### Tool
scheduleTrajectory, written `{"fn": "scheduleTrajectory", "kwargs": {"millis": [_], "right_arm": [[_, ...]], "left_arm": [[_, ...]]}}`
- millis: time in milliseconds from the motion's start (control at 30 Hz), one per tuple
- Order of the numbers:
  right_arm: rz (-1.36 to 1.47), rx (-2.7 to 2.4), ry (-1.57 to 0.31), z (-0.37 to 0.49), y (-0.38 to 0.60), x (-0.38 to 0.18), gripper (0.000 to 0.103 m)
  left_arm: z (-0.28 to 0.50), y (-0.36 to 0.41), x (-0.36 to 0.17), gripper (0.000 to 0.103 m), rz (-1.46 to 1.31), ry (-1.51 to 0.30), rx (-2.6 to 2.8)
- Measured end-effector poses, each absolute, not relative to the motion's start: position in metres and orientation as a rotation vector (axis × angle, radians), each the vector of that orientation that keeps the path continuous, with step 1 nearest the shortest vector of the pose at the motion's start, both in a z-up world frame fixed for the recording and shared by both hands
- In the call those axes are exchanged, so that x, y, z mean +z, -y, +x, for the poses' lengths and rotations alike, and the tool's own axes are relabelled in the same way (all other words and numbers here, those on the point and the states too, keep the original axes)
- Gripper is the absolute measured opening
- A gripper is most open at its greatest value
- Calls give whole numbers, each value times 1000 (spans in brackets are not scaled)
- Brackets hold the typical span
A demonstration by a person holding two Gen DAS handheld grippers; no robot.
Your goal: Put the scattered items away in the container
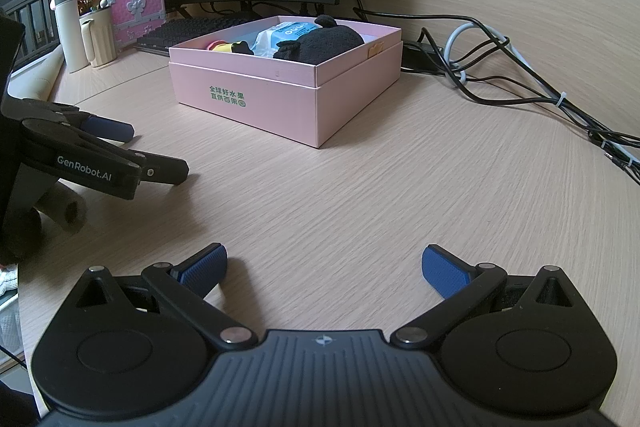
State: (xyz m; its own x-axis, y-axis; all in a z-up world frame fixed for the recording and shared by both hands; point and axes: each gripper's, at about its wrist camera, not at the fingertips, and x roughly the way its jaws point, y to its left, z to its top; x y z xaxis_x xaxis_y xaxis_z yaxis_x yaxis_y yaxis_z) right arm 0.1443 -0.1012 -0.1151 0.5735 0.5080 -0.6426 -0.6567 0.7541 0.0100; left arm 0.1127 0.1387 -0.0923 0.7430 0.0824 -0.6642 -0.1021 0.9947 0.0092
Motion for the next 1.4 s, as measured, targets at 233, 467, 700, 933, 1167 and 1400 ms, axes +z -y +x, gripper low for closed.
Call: {"fn": "scheduleTrajectory", "kwargs": {"millis": [233,467,700,933,1167,1400], "right_arm": [[-241,690,-671,144,101,-115,103],[-241,690,-671,144,101,-115,103],[-241,690,-671,144,101,-115,103],[-241,690,-671,144,101,-115,103],[-241,690,-671,144,101,-115,103],[-241,690,-671,144,101,-115,103]], "left_arm": [[112,-136,-94,103,-31,-711,120],[112,-136,-94,103,-32,-710,120],[111,-136,-94,103,-32,-710,121],[111,-136,-94,103,-33,-709,122],[111,-135,-94,103,-33,-709,121],[111,-135,-93,103,-34,-708,118]]}}
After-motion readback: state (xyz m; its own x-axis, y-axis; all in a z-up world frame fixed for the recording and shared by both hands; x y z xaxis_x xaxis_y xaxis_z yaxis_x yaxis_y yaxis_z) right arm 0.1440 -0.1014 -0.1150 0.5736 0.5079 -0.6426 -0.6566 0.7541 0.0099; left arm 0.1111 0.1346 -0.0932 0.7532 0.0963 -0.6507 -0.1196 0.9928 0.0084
